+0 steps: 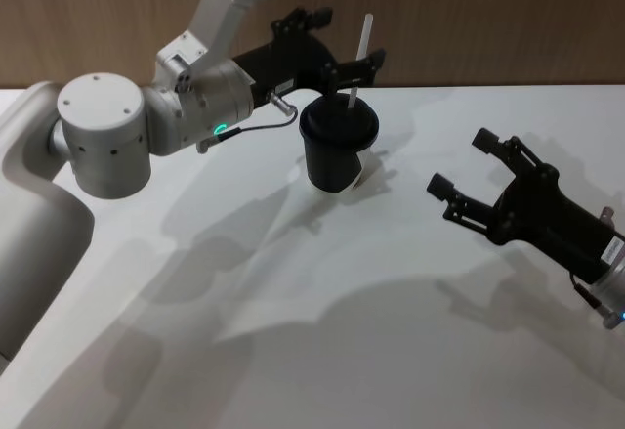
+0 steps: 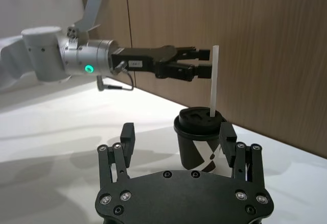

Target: Pick up the straw with one hand, pass it to the other hand, and insert it into the cup.

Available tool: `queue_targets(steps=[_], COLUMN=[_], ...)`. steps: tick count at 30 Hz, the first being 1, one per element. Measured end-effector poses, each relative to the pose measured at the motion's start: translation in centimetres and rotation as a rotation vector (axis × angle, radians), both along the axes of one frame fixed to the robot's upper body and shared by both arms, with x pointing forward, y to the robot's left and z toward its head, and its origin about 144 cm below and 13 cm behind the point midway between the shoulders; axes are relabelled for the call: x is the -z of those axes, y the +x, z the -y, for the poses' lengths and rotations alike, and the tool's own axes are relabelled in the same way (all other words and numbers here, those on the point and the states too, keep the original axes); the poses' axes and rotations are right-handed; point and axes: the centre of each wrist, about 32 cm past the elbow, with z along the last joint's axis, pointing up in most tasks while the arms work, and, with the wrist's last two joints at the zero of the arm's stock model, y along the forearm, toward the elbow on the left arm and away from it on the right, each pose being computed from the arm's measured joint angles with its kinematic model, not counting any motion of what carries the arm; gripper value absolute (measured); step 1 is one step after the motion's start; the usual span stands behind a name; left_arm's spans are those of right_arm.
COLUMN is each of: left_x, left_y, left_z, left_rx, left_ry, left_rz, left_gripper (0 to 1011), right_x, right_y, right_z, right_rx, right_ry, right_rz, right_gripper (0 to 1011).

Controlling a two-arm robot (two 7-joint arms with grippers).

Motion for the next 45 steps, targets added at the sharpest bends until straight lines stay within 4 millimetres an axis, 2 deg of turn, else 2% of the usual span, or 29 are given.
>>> queue_targets(steps=[12,22,33,45], left_x=[1.3,1.9,2.4,2.9], left_y=[-1.1,-1.9,-2.6,-3.3], left_z=[-0.8,-1.1,-1.2,-1.5], left_rx=[0.006,0.01,0.01,-0.026], left_ry=[-0.023,-0.053,-0.097,-0.128], left_rz=[-0.037,-0.065,-0.117,-0.197], left_gripper=[1003,1003,1003,1003], right_x=[-1.2,-1.9,-2.0,-1.8], right_y=[0.1,0.1,0.6,2.0], right_z=[-0.4,-1.3,-2.8,-4.5], right_rx=[0.072,0.176,0.255,0.294], right_ry=[0.091,0.086,0.013,-0.065], right_rz=[-0.112,-0.185,-0.143,-0.008], right_gripper=[1001,1001,1001,1001])
